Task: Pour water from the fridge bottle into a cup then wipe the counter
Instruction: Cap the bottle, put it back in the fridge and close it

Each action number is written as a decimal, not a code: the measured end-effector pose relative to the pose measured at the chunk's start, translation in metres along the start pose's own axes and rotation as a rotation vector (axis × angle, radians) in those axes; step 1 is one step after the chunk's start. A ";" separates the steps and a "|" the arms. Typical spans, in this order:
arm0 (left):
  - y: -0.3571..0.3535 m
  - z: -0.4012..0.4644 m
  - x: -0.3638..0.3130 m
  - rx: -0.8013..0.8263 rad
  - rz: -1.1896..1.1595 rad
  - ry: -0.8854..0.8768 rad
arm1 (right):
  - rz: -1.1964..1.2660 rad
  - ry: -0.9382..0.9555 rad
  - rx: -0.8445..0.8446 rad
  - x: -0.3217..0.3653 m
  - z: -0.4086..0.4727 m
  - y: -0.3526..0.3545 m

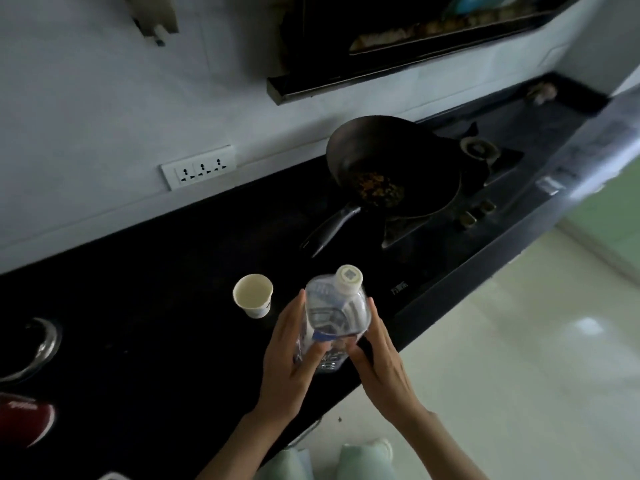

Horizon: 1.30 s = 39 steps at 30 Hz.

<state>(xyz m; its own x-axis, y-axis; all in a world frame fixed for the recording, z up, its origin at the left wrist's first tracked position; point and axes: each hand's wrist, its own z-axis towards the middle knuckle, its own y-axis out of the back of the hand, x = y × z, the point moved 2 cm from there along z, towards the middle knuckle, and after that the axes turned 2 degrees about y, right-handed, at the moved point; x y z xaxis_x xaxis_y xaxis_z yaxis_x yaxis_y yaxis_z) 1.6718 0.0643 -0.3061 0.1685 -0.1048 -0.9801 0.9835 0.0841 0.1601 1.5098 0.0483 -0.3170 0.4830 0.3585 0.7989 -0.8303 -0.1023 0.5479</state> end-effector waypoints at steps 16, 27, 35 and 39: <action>-0.237 0.067 -0.107 0.366 -0.174 -0.236 | -0.043 0.072 -0.778 -0.049 -0.030 0.219; -0.422 0.083 -0.126 0.544 -0.268 -0.104 | 0.041 -0.105 -1.065 -0.144 -0.071 0.350; -0.539 0.104 -0.132 0.852 -0.352 -0.043 | -0.021 -0.229 -1.208 -0.191 -0.100 0.421; -0.603 0.106 -0.142 1.028 -0.326 -0.050 | -0.116 -0.304 -1.326 -0.207 -0.122 0.461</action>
<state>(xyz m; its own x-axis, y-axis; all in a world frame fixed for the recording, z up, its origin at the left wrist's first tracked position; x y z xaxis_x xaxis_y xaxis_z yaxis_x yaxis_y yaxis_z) 1.0618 -0.0766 -0.2514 -0.1324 -0.0142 -0.9911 0.5617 -0.8249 -0.0632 0.9929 0.0402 -0.2595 0.4662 0.0702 0.8819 -0.3390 0.9349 0.1048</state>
